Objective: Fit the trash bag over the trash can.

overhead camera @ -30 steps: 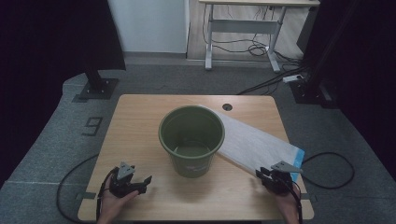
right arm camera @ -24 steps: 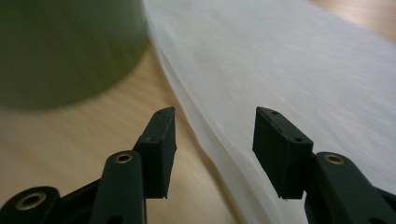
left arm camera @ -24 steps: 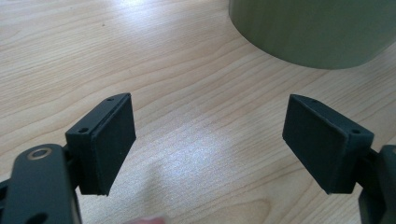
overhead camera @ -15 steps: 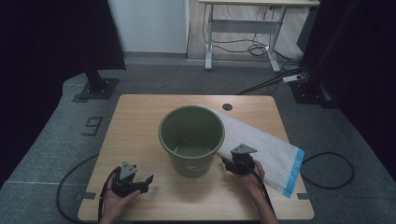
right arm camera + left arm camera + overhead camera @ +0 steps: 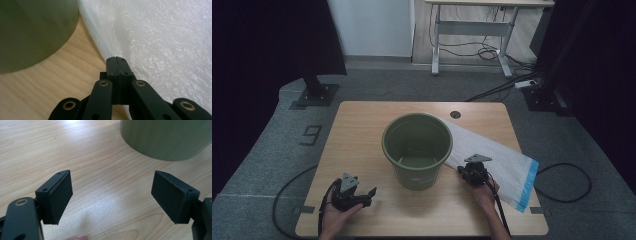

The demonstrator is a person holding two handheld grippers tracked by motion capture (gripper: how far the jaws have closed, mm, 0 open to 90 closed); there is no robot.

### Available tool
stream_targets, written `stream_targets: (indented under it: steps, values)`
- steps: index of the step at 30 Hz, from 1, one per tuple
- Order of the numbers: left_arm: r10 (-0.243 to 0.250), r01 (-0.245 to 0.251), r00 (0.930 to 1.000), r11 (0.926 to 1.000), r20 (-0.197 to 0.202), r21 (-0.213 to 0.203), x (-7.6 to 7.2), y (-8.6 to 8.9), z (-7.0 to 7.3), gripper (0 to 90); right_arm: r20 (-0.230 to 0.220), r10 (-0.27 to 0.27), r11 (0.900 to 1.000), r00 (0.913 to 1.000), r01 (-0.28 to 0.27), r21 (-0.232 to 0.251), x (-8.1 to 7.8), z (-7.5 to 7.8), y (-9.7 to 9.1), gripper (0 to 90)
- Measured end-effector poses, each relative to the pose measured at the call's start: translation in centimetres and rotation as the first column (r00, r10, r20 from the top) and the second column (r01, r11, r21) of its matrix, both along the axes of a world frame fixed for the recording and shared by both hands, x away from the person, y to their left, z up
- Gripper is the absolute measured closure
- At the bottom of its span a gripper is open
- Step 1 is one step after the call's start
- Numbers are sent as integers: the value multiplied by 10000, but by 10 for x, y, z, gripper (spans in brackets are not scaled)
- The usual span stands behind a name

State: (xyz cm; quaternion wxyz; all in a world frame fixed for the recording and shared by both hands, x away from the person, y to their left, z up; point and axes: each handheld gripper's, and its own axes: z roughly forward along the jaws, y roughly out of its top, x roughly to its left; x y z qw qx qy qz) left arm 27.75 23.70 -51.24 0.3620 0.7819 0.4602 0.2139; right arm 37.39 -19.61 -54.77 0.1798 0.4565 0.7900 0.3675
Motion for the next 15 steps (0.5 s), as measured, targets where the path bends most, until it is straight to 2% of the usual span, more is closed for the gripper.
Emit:
stream_targets:
  steps: [3, 6, 8, 15]
  values:
    - [37, -37, 10000, 10000, -19, -41, 0, 1, 0, 170, -28, 72, 9995, 10000, -71, 292, -10, -2, -7, 888]
    - [-1, 1, 10000, 9999, -32, -137, 0, 1, 1, 169, -7, 79, 9992, 10000, -78, 382, -19, -1, -15, 888]
    - [-47, 47, 10000, 9999, -10, -138, -1, 1, 2, 167, -18, 3, 9979, 10000, -2, 647, -27, 2, -23, 888]
    - [19, -20, 10000, 9996, -26, -285, 1, 5, 2, 167, -54, -106, 9961, 9999, 110, 874, -44, 5, -36, 888]
